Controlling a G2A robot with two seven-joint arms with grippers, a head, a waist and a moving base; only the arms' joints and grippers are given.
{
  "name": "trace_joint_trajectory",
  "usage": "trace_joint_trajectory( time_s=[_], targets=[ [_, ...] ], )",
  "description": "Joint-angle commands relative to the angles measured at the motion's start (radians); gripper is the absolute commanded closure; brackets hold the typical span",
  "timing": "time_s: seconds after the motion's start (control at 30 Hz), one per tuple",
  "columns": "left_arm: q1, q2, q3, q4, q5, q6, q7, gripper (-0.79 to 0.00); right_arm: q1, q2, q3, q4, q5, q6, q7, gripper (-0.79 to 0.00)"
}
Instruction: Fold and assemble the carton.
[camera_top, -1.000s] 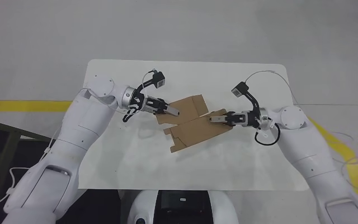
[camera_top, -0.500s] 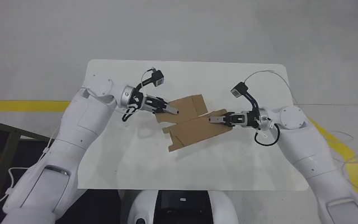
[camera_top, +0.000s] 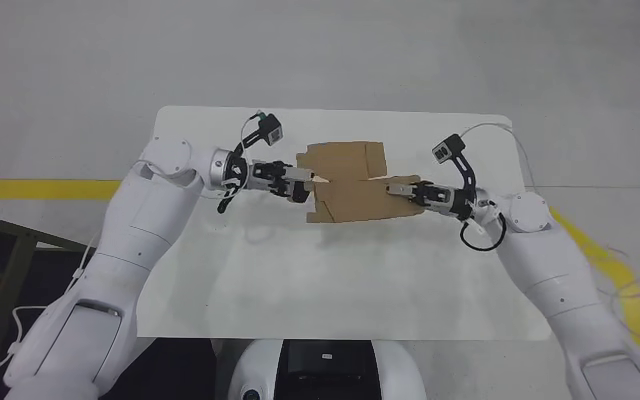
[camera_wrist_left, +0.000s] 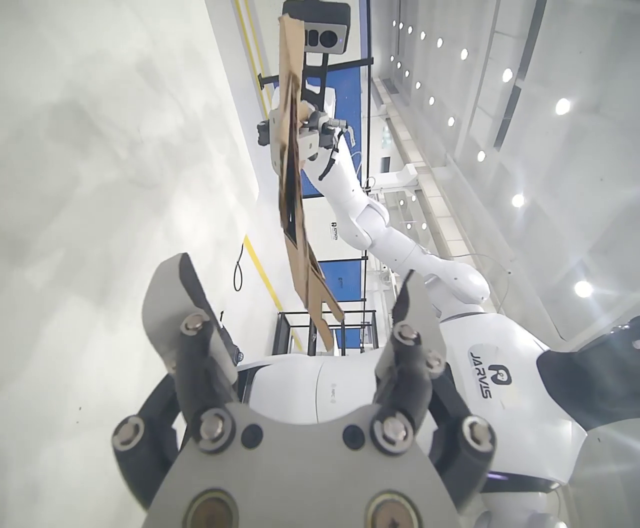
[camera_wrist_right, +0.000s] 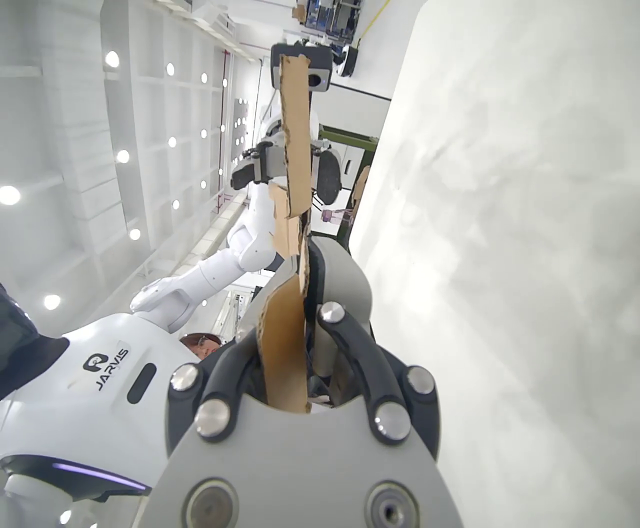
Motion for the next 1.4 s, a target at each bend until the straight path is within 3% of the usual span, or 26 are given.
trace_joint_trajectory(
  time_s=[0.0, 0.5, 1.0, 1.37],
  targets=[
    [0.006, 0.001, -0.006, -0.003, -0.002, 0.004, 0.018, -0.785, -0.01, 0.0, 0.003, -0.01, -0.019, 0.01, -0.033, 0.0],
    [0.024, 0.002, -0.029, -0.03, -0.012, 0.036, 0.084, -0.785, -0.095, 0.013, 0.038, -0.162, -0.222, 0.079, -0.166, 0.0],
    [0.059, 0.026, -0.092, -0.132, 0.013, 0.06, 0.078, -0.785, -0.12, 0.012, 0.059, -0.194, -0.281, 0.106, -0.195, 0.0],
    [0.06, 0.022, -0.08, -0.123, 0.024, 0.064, 0.127, -0.785, -0.133, 0.006, 0.061, -0.222, -0.285, 0.105, -0.184, 0.0]
  ],
)
